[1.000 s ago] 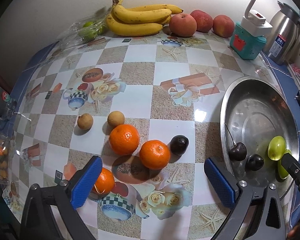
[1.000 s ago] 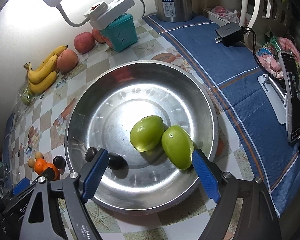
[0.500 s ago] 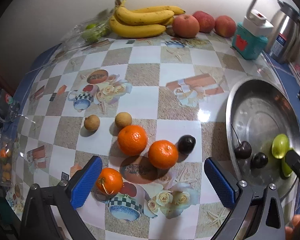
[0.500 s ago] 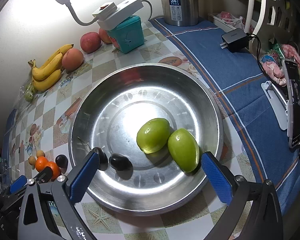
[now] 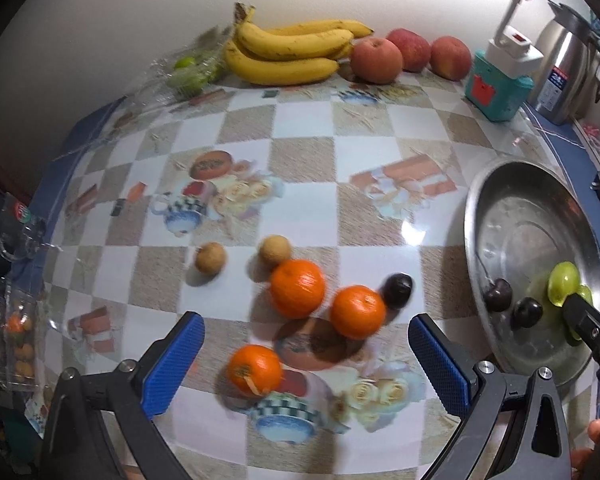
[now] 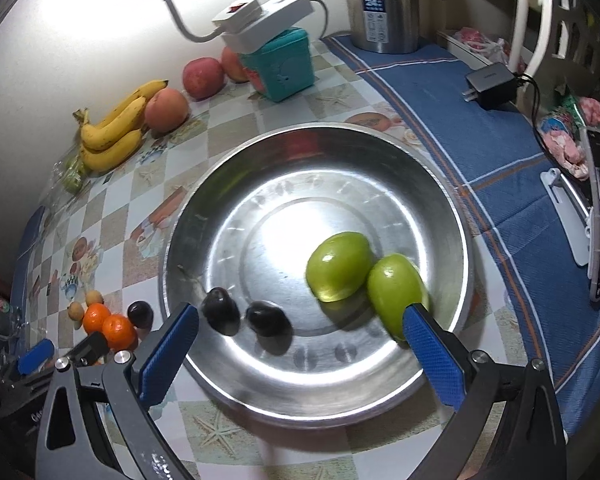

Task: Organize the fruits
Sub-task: 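Withdraw both tools from the tray back toward the fruit cluster, then grasp a tangerine with the right tool while the left tool grasps another tangerine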

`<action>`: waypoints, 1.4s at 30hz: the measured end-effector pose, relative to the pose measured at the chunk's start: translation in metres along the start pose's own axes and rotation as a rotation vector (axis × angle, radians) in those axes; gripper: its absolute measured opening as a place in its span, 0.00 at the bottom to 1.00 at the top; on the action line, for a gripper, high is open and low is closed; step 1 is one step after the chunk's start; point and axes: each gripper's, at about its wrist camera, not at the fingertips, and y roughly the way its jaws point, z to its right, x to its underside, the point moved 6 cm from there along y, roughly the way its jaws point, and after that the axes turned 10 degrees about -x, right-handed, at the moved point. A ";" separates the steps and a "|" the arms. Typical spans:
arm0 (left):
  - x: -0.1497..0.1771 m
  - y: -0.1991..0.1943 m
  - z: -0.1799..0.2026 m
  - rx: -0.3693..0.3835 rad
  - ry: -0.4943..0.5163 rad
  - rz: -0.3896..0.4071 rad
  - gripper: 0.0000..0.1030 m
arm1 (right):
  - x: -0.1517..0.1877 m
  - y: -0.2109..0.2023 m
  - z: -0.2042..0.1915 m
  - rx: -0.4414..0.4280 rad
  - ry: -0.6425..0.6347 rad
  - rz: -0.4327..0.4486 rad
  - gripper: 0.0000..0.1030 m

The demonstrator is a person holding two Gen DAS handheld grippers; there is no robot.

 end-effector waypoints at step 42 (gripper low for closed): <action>0.023 0.050 -0.107 0.121 -0.359 -0.213 0.99 | 0.052 0.058 -0.154 -0.199 -0.195 -0.158 0.93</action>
